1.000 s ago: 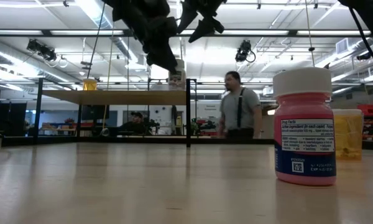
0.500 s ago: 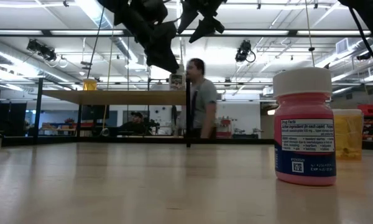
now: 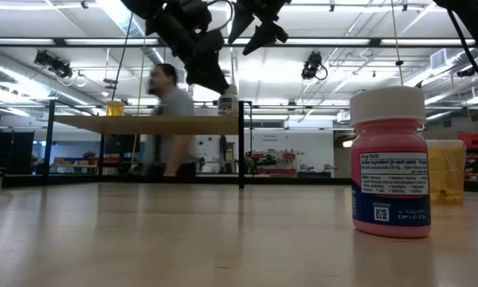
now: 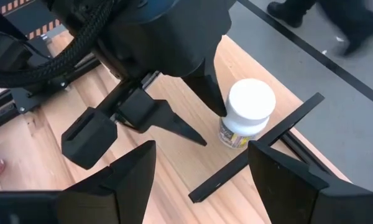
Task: Pick and place medicine bottles onto shelf by color
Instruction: Put the white pill bottle on the shelf
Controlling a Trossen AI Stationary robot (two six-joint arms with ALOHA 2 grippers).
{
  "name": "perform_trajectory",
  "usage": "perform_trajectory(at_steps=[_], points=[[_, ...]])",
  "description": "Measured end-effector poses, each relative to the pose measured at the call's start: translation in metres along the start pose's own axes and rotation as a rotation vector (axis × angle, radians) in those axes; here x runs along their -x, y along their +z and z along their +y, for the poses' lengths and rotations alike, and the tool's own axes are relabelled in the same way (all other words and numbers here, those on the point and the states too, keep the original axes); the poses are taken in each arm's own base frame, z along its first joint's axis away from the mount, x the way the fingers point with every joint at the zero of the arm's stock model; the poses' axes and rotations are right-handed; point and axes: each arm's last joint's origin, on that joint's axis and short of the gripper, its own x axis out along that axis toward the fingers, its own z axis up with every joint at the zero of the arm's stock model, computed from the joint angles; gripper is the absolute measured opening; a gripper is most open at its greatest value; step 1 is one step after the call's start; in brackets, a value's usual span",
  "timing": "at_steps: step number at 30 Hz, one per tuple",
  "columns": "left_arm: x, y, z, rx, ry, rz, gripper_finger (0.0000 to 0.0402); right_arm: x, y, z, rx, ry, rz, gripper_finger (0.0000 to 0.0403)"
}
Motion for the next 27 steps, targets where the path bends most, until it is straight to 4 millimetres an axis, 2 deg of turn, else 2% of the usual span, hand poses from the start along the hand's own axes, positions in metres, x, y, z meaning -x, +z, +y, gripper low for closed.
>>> perform_trajectory(at_steps=[4, 15, 27], points=[[-0.002, 0.003, 0.001, -0.005, 0.004, -0.027, 0.0177, 0.0, 0.0, 0.0, -0.011, -0.001, 0.0, 0.0261], [-0.032, -0.008, 0.003, 0.042, -0.016, 0.054, 0.0176, 0.0, 0.0, 0.0, -0.02, -0.001, 0.002, 0.0261], [-0.03, -0.006, 0.012, 0.03, 0.006, 0.019, 0.0174, 0.0, 0.0, 0.0, -0.015, -0.001, 0.002, 0.0261]])
